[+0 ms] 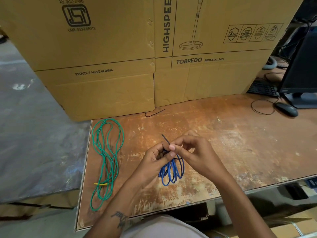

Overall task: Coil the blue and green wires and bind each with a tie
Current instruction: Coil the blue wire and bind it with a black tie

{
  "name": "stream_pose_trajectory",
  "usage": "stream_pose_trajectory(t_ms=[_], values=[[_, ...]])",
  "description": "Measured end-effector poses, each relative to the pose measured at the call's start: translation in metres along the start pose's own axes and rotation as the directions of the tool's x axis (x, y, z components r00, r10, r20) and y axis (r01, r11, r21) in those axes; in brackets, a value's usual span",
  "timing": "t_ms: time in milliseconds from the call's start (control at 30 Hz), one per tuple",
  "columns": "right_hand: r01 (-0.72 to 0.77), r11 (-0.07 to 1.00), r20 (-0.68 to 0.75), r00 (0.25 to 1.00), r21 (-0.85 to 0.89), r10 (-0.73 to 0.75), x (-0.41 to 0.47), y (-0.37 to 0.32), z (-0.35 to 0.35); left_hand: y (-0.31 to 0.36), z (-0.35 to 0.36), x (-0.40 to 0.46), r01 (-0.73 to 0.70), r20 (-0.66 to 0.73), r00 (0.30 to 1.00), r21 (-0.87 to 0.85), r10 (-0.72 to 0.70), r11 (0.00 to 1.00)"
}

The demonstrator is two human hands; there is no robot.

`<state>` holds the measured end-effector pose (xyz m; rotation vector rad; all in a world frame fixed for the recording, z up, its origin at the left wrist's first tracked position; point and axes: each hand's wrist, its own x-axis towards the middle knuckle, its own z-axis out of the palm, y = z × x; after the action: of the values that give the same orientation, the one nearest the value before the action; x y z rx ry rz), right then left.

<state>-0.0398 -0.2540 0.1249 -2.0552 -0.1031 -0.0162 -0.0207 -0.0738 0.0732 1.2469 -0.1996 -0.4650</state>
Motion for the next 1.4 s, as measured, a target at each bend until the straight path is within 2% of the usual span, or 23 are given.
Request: stream_pose_trajectory(t_ms=[100,200,267,367,567,667,867,1000,1100,1167,1267,1400], values=[[-0.062,0.974,0.119,0.992,0.217,0.037,0.006,-0.005,-0.001,-0.001,0.004,-0.002,0.036,0.121,0.992,0.066,-0.043,0.997],[-0.146,0.900,0.158,0.984,0.410,0.087,0.013,-0.018,0.002,-0.002,0.014,-0.007,0.078,0.177,0.982,-0.048,-0.068,0.996],[-0.175,0.860,0.168,0.980,0.480,0.106,0.017,-0.024,0.003,0.000,0.016,-0.007,0.106,0.191,0.978,-0.117,-0.083,0.987],[-0.169,0.852,0.171,0.981,0.496,0.095,0.021,-0.027,0.006,0.003,0.012,-0.005,0.116,0.187,0.978,-0.134,-0.090,0.984],[-0.043,0.870,0.059,0.998,0.491,0.016,0.019,-0.024,0.003,0.001,0.004,-0.004,-0.038,0.175,0.984,0.127,0.015,0.991],[-0.020,0.832,0.008,1.000,0.555,0.019,0.017,-0.025,0.011,0.001,0.008,-0.005,-0.055,0.200,0.980,0.242,0.006,0.969],[0.062,0.759,-0.076,0.997,0.648,-0.017,0.014,-0.021,0.017,0.015,-0.007,0.001,-0.103,0.133,0.990,0.455,0.046,0.885],[0.041,0.828,-0.076,0.997,0.559,0.002,0.013,-0.010,0.011,0.019,-0.010,0.001,-0.149,0.060,0.988,0.604,0.141,0.783],[0.003,0.922,0.007,1.000,0.388,-0.006,0.007,0.001,0.014,0.020,-0.006,0.001,-0.162,0.037,0.984,0.605,0.175,0.780],[0.019,0.967,-0.027,1.000,0.253,-0.013,0.003,0.005,0.020,0.020,-0.007,0.001,-0.155,0.014,0.982,0.627,0.187,0.763],[0.020,0.981,-0.146,0.989,0.192,0.008,0.000,0.005,0.025,0.019,-0.005,-0.001,-0.149,-0.027,0.973,0.683,0.228,0.715],[0.038,0.999,-0.146,0.989,0.024,-0.034,0.000,0.006,0.031,0.016,-0.006,-0.001,-0.145,-0.039,0.971,0.692,0.237,0.707]])
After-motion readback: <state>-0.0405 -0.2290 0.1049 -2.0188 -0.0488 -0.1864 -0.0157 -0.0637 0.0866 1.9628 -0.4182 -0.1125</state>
